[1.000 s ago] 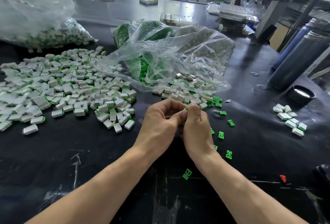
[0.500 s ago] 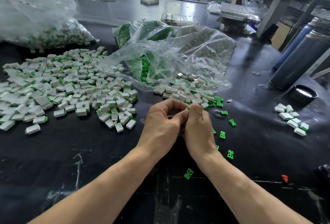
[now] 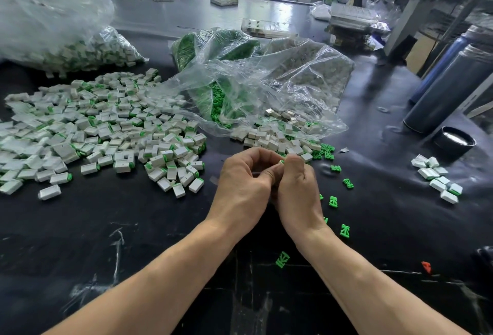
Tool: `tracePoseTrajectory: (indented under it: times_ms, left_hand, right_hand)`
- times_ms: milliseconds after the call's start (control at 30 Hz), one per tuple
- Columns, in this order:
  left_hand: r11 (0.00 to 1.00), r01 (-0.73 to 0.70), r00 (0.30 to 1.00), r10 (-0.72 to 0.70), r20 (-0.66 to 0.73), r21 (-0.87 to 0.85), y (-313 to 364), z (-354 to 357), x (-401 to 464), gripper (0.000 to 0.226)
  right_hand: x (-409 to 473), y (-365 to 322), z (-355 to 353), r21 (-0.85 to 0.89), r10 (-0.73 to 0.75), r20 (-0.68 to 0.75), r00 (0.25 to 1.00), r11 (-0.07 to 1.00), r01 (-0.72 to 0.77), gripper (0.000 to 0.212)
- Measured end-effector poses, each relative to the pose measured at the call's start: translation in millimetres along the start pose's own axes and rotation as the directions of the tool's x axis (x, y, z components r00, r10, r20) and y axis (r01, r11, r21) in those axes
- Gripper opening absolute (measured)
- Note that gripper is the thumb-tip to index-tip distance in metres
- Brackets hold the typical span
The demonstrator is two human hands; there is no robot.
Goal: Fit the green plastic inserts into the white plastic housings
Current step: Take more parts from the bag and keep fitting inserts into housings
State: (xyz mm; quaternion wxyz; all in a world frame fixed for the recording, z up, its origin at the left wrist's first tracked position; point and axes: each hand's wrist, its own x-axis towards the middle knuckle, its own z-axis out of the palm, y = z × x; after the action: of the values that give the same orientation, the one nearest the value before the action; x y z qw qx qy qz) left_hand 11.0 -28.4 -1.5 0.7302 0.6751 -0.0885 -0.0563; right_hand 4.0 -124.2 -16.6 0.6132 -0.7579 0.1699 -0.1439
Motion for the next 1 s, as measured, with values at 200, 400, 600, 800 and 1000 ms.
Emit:
tracePoseTrajectory:
  times_ms: [200, 400, 600, 800, 1000]
  left_hand:
    - [1.0, -0.024, 1.0, 0.025, 0.016, -0.008, 0, -2, 0, 0.005]
    - [0.991, -0.059, 0.998, 0.061, -0.016, 0.122, 0, -9, 5, 0.007]
    - [0.8, -0.054, 0.994, 0.102, -0.047, 0.598, 4, -34, 12, 0.017]
    - [0.275, 0.054, 0.993, 0.09, -0.082, 0.96, 16, -56, 20, 0.013]
    - [0.073, 0.135, 0.989, 0.043, -0.138, 0.988, 22, -66, 25, 0.01]
  right_hand:
    - [1, 1, 0, 0.157, 0.03, 0.07, 0.997, 0.987, -0.041, 0.052]
    - [5, 4, -14, 0.171, 0.008, 0.155, 0.988, 0.985, -0.035, 0.071]
    - [19, 3, -37, -0.233, -0.162, -0.009, 0.987, 0.96, 0.156, 0.038]
    - [41, 1, -67, -0.522, -0.094, -0.11, 0.989, 0.852, 0.023, 0.022]
    - [39, -1, -66, -0.667, -0.062, -0.078, 0.995, 0.745, -0.006, 0.011]
